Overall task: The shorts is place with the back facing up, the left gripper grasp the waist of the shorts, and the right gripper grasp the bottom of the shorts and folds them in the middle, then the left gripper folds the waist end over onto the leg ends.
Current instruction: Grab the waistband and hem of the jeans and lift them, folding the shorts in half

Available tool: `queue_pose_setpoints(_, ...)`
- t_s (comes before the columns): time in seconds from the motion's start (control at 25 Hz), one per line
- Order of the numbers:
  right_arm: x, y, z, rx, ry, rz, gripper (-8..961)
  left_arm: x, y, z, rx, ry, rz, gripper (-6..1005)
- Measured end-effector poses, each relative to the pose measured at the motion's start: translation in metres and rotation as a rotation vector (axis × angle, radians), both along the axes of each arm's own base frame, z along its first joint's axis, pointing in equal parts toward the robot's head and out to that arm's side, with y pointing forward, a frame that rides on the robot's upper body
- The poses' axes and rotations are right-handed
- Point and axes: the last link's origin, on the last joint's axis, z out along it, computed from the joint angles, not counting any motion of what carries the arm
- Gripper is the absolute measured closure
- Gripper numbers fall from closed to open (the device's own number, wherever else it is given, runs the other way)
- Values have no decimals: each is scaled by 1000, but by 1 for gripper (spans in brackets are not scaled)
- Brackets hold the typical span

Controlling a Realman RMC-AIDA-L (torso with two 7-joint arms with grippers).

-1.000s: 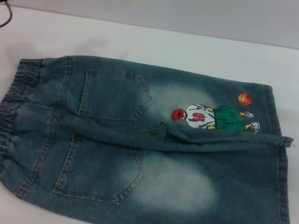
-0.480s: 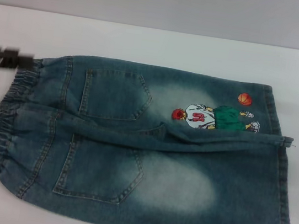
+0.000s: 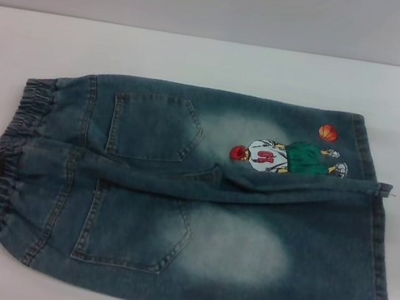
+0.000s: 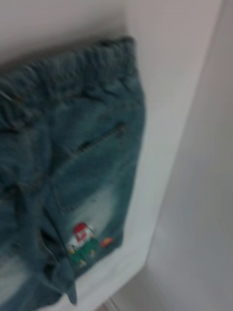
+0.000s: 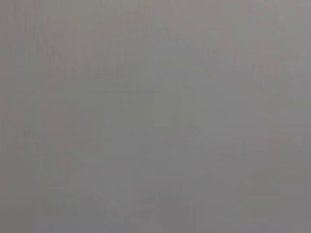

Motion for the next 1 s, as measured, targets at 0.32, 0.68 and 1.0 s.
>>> queue_pose_setpoints(0.32, -6, 5, 2, 3, -13, 23, 147, -13, -12, -8, -7, 13, 67, 216)
queue_pose_setpoints(0.68, -7, 7, 4, 4, -17, 28, 147, -27, -20, -15, -35, 54, 144, 218)
queue_pose_setpoints(1.0, -7, 7, 3, 1, -23, 24, 148, -32, -22, -17, -40, 80, 181, 220)
